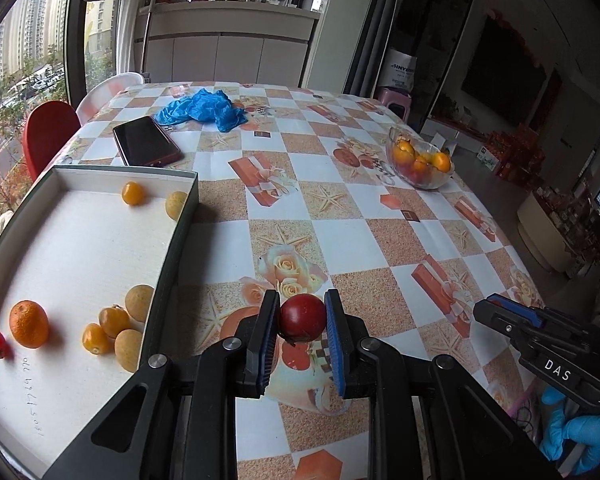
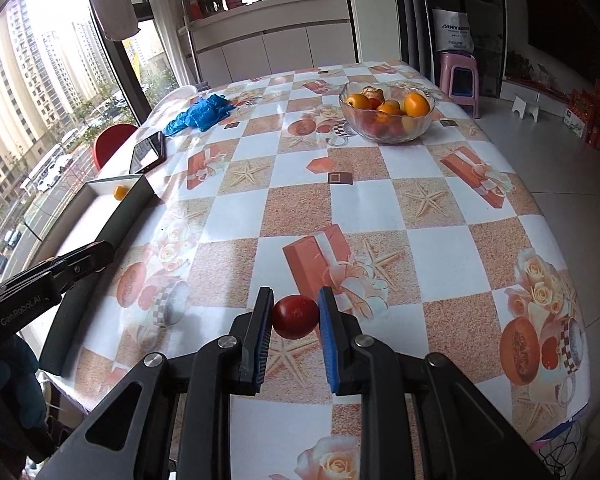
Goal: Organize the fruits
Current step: 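Carry both red tomatoes over the white tray with both tools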
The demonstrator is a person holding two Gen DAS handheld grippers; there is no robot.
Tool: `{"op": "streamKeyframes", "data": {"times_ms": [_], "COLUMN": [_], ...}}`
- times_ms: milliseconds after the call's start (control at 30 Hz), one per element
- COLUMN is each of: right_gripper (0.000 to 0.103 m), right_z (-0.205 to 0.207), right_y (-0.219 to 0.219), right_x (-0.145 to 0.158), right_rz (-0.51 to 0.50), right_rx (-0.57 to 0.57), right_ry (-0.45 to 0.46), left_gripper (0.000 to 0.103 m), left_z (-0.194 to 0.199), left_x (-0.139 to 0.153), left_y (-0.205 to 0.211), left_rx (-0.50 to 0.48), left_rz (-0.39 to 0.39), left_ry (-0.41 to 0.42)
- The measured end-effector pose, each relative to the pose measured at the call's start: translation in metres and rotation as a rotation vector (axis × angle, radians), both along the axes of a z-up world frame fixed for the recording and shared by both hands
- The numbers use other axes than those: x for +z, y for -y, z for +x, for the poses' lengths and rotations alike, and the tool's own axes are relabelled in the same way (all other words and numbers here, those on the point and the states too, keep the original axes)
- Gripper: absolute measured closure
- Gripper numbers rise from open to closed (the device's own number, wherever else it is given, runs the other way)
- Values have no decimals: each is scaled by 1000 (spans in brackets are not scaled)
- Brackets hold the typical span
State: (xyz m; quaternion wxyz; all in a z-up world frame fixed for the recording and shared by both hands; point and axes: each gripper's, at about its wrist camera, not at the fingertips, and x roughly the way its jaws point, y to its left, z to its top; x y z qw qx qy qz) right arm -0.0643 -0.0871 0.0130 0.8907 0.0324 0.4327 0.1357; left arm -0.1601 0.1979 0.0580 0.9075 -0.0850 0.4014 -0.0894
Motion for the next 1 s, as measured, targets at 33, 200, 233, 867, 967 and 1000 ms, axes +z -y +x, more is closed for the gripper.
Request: {"op": "streamKeyframes", "data": {"times_ms": [33,200,233,867,967,1000], "right_gripper": [78,78,78,78,78,78], "right_z": [0,3,4,8,6,5], "right_y": [-2,-21,-26,-195,-221,-230], "right_x": [1,7,8,25,22,20], "right_rz": [4,34,37,42,29,23], "right_rx": [6,48,60,416,469,486], "right_ry": [-1,-17,-18,-47,-60,-67], "left_gripper": [79,79,79,79,79,79], "left_z": [-2,-11,-13,-53,-54,-55], "left_x": [4,14,15,8,-1,-5], "left_y": [-4,-25,-29,-134,-145,-147], "left_rx": [2,27,36,228,240,242], "left_rz": [-6,-5,-2,68,65,69], "left_ry": [10,33,37,21,-12,-22]}}
